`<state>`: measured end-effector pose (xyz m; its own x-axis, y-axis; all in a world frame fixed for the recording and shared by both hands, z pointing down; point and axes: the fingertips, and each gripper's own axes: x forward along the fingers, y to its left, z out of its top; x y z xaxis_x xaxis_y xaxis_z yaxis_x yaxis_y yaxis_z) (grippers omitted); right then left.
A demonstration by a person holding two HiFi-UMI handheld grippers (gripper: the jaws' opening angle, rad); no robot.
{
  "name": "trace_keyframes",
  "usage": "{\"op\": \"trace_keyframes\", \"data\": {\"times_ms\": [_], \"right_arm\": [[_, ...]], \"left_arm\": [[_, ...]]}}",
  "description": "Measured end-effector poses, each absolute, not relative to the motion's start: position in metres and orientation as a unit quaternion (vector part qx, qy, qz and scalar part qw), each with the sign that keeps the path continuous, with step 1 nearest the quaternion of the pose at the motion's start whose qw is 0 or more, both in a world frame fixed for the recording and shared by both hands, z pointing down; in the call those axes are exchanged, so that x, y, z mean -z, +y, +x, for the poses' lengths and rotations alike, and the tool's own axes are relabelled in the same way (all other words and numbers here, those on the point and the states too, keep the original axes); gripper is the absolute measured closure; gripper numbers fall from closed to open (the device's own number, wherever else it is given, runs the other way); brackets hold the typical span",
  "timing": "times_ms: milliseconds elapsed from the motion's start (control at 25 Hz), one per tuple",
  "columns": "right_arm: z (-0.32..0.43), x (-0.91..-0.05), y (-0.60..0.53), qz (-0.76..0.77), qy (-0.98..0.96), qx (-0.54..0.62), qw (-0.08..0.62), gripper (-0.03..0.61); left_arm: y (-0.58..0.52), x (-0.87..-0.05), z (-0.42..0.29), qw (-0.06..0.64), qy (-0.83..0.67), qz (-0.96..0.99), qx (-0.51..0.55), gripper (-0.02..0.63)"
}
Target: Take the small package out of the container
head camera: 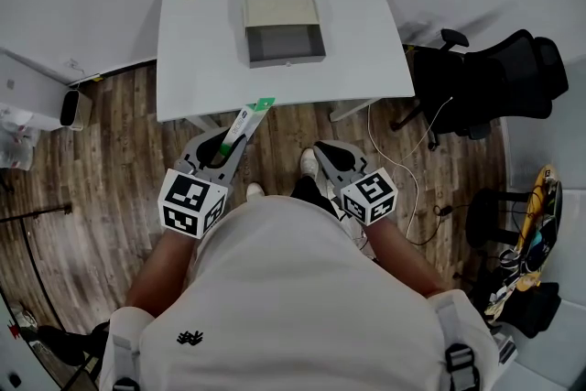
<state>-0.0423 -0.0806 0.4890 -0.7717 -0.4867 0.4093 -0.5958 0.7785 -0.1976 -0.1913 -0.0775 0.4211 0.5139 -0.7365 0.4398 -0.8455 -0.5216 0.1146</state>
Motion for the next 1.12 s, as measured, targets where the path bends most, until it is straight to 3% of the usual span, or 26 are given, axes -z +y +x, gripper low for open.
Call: {"op": "trace_keyframes", "data": {"times_ms": [1120], "right_arm": [[-0.047, -0.486, -0.071, 0.292, -0.928, -0.149, 0.176, 0.571]], "left_arm": [[-0.06, -0.408, -0.18, 0.15, -0.442, 0.867, -0.174, 0.523]]}}
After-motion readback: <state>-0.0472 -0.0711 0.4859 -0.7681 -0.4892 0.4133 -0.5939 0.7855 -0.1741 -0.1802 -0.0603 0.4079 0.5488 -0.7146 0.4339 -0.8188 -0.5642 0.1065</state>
